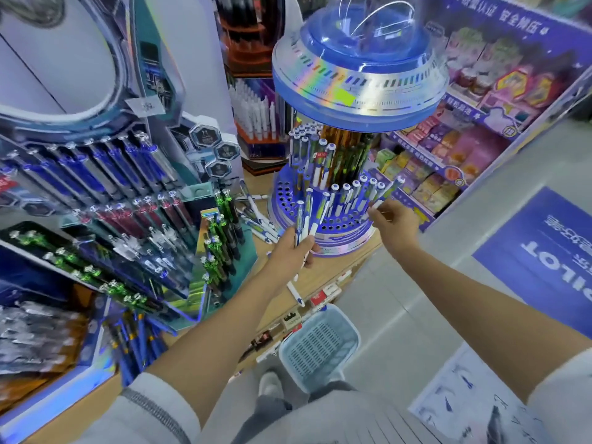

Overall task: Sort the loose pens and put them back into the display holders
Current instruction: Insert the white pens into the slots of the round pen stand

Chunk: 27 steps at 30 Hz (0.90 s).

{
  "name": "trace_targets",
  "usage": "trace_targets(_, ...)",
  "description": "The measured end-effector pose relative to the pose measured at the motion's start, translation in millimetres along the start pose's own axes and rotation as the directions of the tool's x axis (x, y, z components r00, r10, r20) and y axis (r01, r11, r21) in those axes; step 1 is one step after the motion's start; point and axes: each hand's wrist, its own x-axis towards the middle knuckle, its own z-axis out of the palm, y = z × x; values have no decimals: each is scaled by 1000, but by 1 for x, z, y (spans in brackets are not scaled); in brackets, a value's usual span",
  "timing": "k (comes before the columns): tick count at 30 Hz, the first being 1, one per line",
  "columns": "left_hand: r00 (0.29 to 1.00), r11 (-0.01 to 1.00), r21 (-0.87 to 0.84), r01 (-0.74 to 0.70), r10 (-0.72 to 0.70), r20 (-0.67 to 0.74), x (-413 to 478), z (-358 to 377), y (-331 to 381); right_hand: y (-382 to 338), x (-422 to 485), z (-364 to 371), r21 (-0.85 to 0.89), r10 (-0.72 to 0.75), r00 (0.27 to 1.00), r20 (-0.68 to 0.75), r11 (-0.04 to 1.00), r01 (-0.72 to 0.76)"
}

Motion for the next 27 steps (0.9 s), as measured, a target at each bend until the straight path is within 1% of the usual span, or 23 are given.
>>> trace_targets(3,1000,1000,16,4,-4,12,3,1,1,-6,3,3,36,20,997,-72,999,-18)
trace_targets(6,1000,1000,5,16,-16,20,5,0,2,-10,5,9,33,12,991,-134,999,-8)
trace_targets(11,999,1000,7,31,-31,33,10,-5,-4,-10,9,18,-16,52,988,-144,998,-55)
trace_targets(17,996,998,48,32,-36,84,15,-6,-11,-6,20,21,-128,89,978,-188,985,-115)
trace_targets(19,995,997,71,24,-30,98,15,-6,-13,-4,23,20,-120,103,978,-182,985,-126)
trace_targets(24,992,998,64,12,-20,122,19,-7,-14,-2,25,20,-82,67,987,-143,993,-79)
trace_targets(27,991,999,48,11,-18,135,18,-6,-12,-1,27,21,-41,67,985,-159,996,-74)
